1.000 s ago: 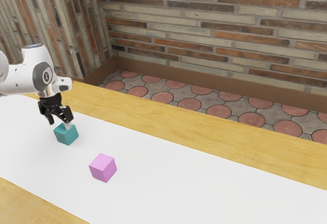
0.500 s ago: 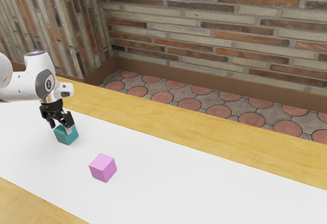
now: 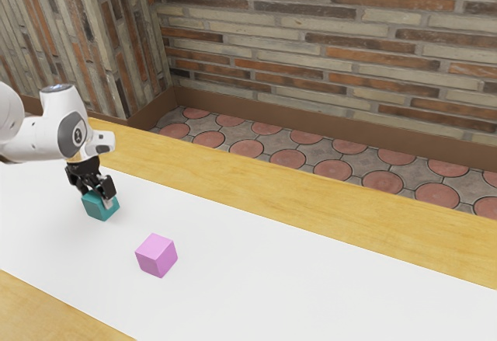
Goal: Pick up the blue block with one arm, and put the blue block on the pink block with one arm
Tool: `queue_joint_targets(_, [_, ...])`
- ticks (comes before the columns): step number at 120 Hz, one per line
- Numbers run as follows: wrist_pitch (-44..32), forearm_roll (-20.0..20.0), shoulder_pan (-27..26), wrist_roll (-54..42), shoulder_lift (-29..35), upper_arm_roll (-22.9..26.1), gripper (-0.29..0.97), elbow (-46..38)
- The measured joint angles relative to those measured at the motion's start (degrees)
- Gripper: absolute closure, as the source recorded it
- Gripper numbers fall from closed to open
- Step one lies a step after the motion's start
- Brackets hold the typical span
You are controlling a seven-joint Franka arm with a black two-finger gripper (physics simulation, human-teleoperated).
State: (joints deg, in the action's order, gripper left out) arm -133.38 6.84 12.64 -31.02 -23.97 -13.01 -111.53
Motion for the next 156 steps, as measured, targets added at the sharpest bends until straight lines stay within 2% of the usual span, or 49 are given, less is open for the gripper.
queue_joint_targets(43, [-0.42, 0.18, 0.02, -0.28, -0.42, 0.0, 0.26, 0.03])
queue_joint_targets(78, [-0.28, -0.06, 0.02, -0.07, 1.55, 0.02, 0.3, -0.01])
queue_joint_targets(130, [4.66, -0.13, -0.86, 3.31, 25.06, 10.42, 0.29, -16.1])
queue_joint_targets(156, [6.0, -0.86, -0.84, 9.41, 31.29, 14.41, 0.29, -23.39])
